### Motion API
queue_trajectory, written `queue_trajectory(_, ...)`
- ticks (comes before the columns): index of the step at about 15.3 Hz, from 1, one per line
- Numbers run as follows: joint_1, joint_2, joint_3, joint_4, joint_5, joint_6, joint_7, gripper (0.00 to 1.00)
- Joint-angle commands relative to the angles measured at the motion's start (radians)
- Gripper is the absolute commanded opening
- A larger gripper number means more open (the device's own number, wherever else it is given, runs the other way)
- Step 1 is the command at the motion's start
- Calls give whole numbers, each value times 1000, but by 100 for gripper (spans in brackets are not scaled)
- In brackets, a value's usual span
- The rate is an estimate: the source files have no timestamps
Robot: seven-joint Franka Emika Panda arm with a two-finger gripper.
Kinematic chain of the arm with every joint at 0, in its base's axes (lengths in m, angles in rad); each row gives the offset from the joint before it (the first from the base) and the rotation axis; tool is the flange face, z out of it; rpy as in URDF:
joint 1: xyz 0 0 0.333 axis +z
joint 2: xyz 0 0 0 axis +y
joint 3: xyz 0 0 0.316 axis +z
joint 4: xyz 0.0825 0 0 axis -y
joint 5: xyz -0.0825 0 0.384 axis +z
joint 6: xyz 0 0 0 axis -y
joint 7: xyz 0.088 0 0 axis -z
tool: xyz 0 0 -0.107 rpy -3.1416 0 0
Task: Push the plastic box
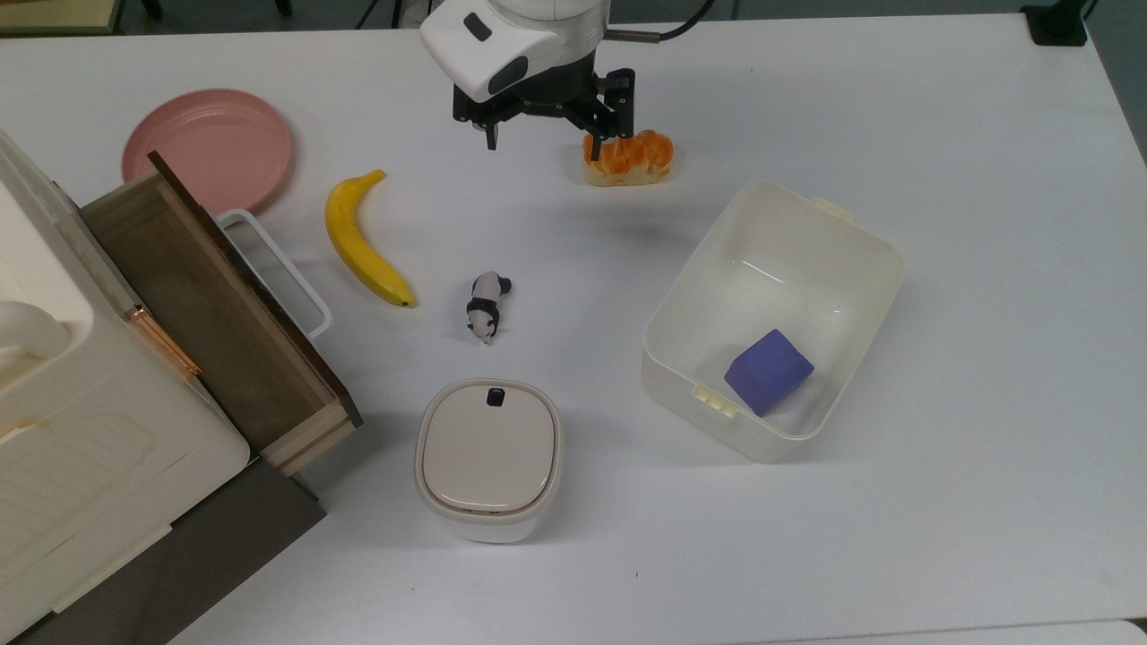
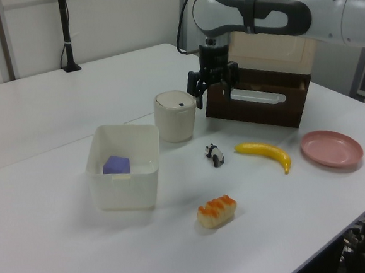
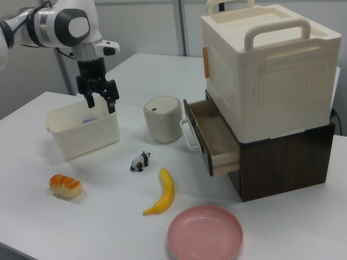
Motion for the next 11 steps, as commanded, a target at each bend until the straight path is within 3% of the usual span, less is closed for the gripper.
queue_trajectory(1, -2, -21, 5, -17, -9, -27, 4, 100)
queue_trajectory(11, -5, -12, -1, -14, 5, 4, 2, 100)
